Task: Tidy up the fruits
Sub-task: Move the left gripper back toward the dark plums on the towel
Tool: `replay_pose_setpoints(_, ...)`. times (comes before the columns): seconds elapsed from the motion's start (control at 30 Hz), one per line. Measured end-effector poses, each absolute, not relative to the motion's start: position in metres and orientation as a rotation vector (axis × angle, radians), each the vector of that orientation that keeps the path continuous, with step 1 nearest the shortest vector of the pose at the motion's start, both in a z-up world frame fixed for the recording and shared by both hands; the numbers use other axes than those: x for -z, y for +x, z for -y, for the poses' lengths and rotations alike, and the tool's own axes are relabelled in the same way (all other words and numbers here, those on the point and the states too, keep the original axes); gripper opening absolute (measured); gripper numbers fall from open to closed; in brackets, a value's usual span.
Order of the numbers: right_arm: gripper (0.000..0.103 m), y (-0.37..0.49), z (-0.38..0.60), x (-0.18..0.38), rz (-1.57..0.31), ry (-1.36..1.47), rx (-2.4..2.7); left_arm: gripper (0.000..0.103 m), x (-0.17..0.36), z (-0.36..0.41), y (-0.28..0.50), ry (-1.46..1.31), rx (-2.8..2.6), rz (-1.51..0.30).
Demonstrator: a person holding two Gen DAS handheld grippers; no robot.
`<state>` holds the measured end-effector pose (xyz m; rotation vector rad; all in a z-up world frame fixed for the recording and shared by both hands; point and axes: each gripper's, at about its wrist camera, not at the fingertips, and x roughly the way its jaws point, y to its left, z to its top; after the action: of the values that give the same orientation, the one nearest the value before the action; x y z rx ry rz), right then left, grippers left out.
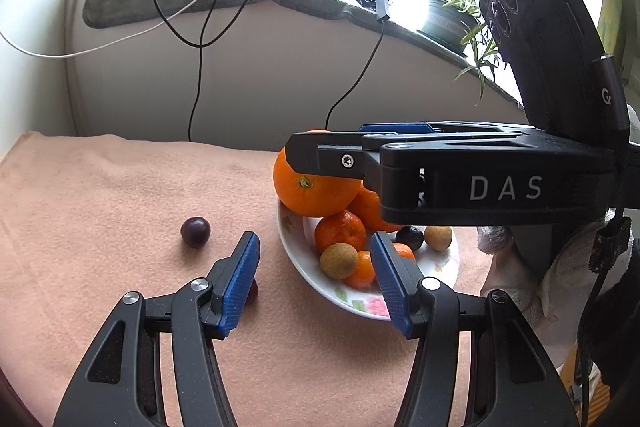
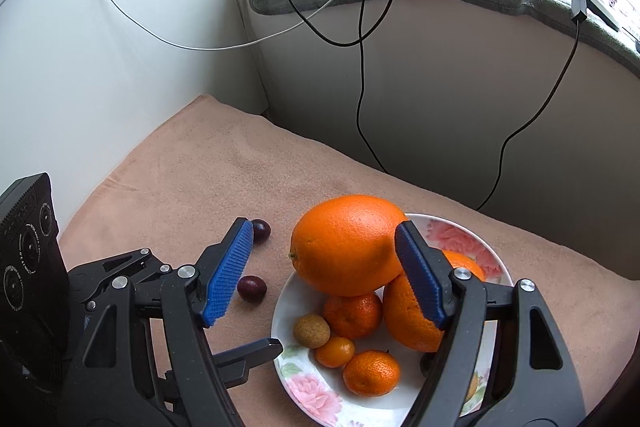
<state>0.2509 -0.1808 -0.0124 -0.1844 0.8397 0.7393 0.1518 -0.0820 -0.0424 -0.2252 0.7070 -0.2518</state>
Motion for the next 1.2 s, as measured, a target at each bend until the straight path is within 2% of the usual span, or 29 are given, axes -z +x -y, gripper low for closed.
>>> replay_pose_setpoints(0.67,0.081,0.191,0.203,-0.009,-0.758,-0.077,-0.742,0.057,0.013,0.069,0.104,-0.184,0.214,-0.637)
replay_pose_setpoints(0.97,0.081,0.158,0.202,-0.007,-0.729,-0.048,-0.788,0.057,0.019,0.036,0.088,-0.171,0.15,-0.652)
replay_pose_setpoints(1.2,0.081,0.142,0.177,0.001,-0.695,-0.147,-0.828,0.057,0.027,0.007,0.09,-0.154,0.121,-0.671)
